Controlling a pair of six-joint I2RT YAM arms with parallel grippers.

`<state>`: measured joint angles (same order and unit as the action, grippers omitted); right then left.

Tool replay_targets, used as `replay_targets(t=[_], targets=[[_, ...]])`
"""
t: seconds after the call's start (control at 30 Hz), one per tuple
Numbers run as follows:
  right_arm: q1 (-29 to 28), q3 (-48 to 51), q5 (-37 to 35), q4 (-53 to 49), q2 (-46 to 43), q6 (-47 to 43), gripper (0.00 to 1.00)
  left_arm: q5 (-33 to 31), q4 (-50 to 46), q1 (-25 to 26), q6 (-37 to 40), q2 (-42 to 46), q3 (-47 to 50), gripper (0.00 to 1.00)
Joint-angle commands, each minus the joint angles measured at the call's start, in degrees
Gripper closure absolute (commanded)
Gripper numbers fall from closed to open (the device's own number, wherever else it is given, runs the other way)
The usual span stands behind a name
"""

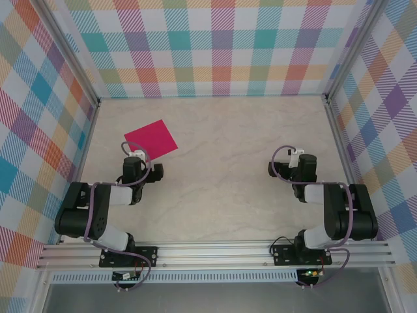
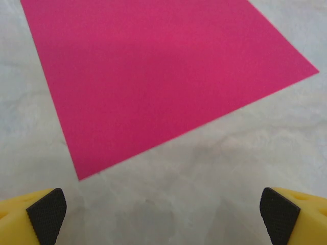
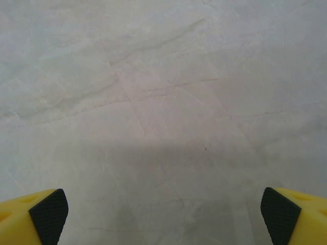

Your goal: Fold a paper plane with a square sheet of paper (pick it up from the middle)

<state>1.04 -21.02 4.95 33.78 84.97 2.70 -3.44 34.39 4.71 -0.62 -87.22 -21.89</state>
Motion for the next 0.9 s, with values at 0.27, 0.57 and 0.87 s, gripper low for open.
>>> replay_targets(t=[0.27,0.57,0.87], targets=[[0.03,-3.15,0.67,11.67,2.50,-2.13,0.00,1.74,11.44,-1.71,2.56,-2.56,-2.54,0.00],[0.05,-3.20,0.70,11.60,2.57,-2.24,0.00,1.69,11.50,-1.71,2.54,-2.52,-2.54,0.00],[0.09,-3.07,1.29,11.68,2.44,-2.49,0.00,1.76,11.48,-1.72,2.55,-2.56,-2.55,0.00]])
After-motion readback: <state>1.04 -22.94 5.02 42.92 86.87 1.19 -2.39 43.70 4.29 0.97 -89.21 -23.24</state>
